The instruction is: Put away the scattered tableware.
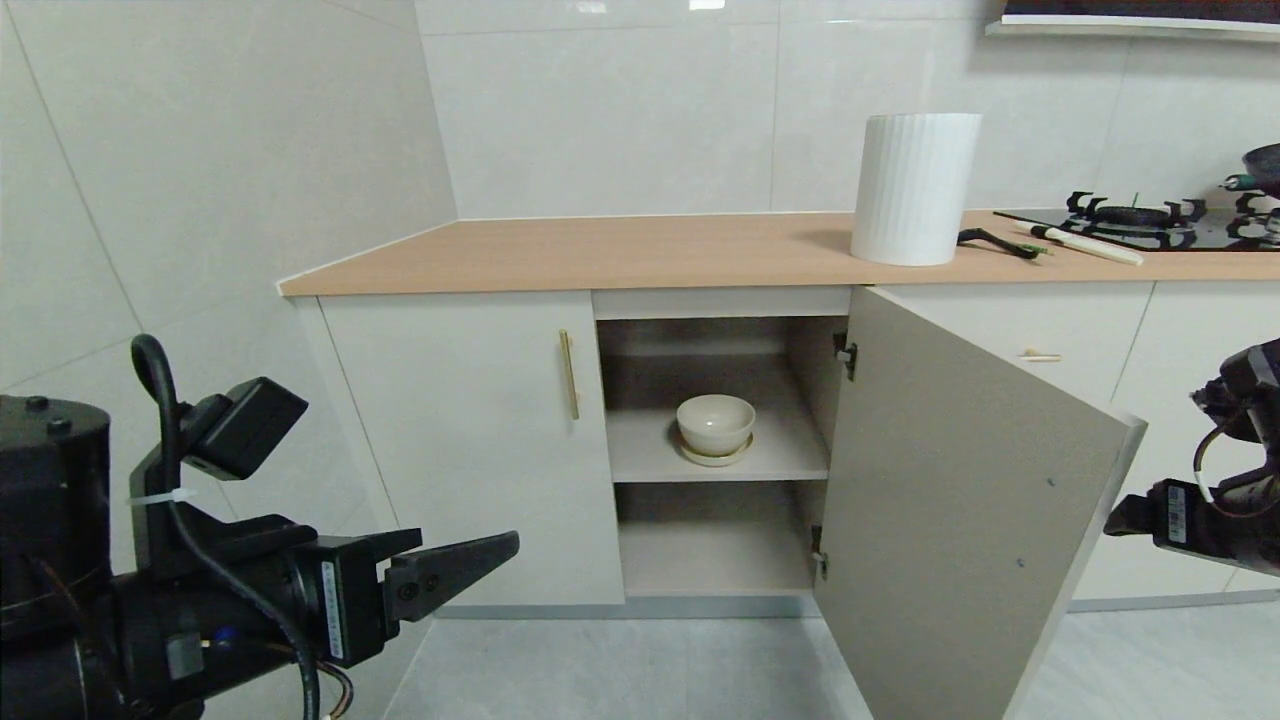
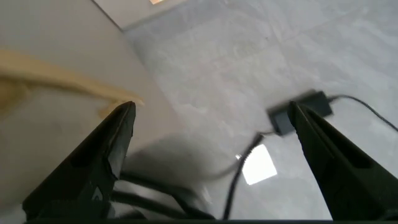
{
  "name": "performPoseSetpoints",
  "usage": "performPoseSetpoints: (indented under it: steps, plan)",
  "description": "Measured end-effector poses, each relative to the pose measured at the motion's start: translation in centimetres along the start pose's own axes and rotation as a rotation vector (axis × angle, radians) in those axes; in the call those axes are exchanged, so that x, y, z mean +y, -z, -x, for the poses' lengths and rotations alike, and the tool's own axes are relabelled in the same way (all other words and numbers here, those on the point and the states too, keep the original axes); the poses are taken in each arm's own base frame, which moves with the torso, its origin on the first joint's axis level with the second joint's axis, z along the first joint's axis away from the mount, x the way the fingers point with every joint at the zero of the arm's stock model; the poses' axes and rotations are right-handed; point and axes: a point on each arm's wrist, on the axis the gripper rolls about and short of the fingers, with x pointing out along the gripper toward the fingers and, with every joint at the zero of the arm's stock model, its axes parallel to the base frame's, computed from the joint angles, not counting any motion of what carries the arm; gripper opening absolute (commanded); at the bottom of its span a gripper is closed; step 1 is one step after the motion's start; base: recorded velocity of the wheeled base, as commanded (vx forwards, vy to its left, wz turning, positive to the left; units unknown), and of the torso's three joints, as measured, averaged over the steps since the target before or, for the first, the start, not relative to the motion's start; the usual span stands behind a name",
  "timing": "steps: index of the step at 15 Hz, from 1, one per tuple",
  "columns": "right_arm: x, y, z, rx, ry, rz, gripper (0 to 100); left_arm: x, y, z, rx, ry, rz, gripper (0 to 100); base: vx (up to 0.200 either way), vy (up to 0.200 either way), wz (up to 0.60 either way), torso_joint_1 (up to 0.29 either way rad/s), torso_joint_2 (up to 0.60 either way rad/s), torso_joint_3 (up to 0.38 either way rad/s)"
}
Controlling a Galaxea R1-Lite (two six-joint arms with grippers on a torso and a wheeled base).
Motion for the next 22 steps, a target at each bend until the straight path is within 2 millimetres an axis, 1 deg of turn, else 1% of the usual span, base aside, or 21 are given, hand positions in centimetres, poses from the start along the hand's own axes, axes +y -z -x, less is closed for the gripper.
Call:
performPoseSetpoints:
  steps: [7,9,12,13,17,20,22]
  plan:
    - [0.7,-0.6,-2.5,-0.033,-0.011,-0.088,100,0.0,0.0,0.0,0.000,0.001,0.000,100,0.000,0.000,0.00,0.000,0.00,0.000]
    - [1.0,-0.6,-2.9,-0.055,-0.024,-0.096,100,0.0,0.0,0.0,-0.001,0.001,0.000,100,0.000,0.000,0.00,0.000,0.00,0.000]
    - [2.1,0.1,-2.9,-0.069,-0.065,-0.087,100,0.0,0.0,0.0,-0.002,0.001,0.001,100,0.000,0.000,0.00,0.000,0.00,0.000]
    - [2.8,0.4,-2.9,-0.067,-0.083,-0.086,100,0.0,0.0,0.0,-0.003,0.001,0.003,100,0.000,0.000,0.00,0.000,0.00,0.000]
    - [6.6,2.0,-2.2,-0.037,-0.223,-0.039,100,-0.1,-0.2,0.1,-0.010,0.003,0.004,100,0.000,0.000,0.00,0.000,0.00,0.000]
    - [10.3,2.0,-1.5,-0.101,-0.387,-0.004,100,0.0,-0.2,0.1,-0.010,0.000,0.005,100,0.000,0.000,0.00,0.000,0.00,0.000]
    - [12.8,2.2,-1.4,-0.098,-0.466,0.038,100,0.0,-0.3,0.1,-0.012,-0.001,0.005,100,0.000,0.000,0.00,0.000,0.00,0.000]
